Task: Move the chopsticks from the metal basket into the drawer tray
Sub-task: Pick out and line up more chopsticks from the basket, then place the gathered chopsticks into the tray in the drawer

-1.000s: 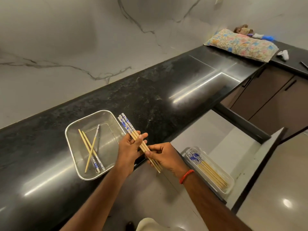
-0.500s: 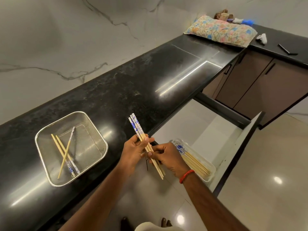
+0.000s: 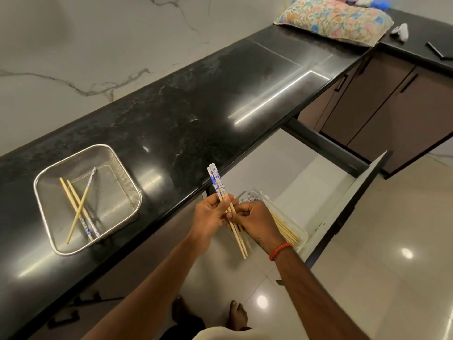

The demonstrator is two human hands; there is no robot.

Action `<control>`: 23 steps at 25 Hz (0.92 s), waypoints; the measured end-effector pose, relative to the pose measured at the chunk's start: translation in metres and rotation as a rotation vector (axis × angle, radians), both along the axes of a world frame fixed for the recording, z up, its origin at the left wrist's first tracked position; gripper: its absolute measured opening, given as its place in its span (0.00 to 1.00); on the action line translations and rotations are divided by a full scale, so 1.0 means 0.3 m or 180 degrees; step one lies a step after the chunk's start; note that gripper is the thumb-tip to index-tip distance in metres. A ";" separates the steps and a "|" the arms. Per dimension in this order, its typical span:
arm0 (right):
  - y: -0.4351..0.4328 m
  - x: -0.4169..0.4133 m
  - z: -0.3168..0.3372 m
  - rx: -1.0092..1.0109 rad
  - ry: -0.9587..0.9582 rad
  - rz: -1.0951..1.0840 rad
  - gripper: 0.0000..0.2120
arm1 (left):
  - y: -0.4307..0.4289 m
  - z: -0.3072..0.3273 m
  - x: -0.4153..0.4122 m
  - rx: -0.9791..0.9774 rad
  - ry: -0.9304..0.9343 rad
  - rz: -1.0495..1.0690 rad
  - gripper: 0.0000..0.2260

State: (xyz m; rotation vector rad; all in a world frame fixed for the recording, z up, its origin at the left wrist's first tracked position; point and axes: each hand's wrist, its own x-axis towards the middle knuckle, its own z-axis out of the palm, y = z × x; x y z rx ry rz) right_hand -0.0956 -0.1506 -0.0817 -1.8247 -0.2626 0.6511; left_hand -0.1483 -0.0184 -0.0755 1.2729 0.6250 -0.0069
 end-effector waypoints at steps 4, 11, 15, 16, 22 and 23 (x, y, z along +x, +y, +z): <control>-0.080 0.052 -0.030 -0.0123 -0.0064 0.0046 0.06 | -0.060 -0.039 0.041 -0.0024 0.0108 -0.0044 0.07; -0.236 0.209 -0.150 -0.0855 -0.0283 0.0004 0.06 | -0.090 -0.110 0.059 0.0145 0.0677 -0.0278 0.07; -0.302 0.276 -0.279 -0.1478 -0.0253 0.0100 0.07 | -0.082 -0.154 0.037 0.0221 0.0917 -0.0353 0.10; -0.307 0.285 -0.315 -0.1626 -0.0243 0.0146 0.08 | -0.082 -0.164 0.033 0.0229 0.0950 -0.0357 0.10; -0.276 0.278 -0.463 -0.2196 -0.0102 0.0120 0.05 | -0.083 -0.209 0.018 0.0229 0.1014 -0.0387 0.09; -0.268 0.271 -0.474 -0.2268 -0.0079 0.0149 0.05 | -0.083 -0.210 0.016 0.0240 0.1027 -0.0389 0.09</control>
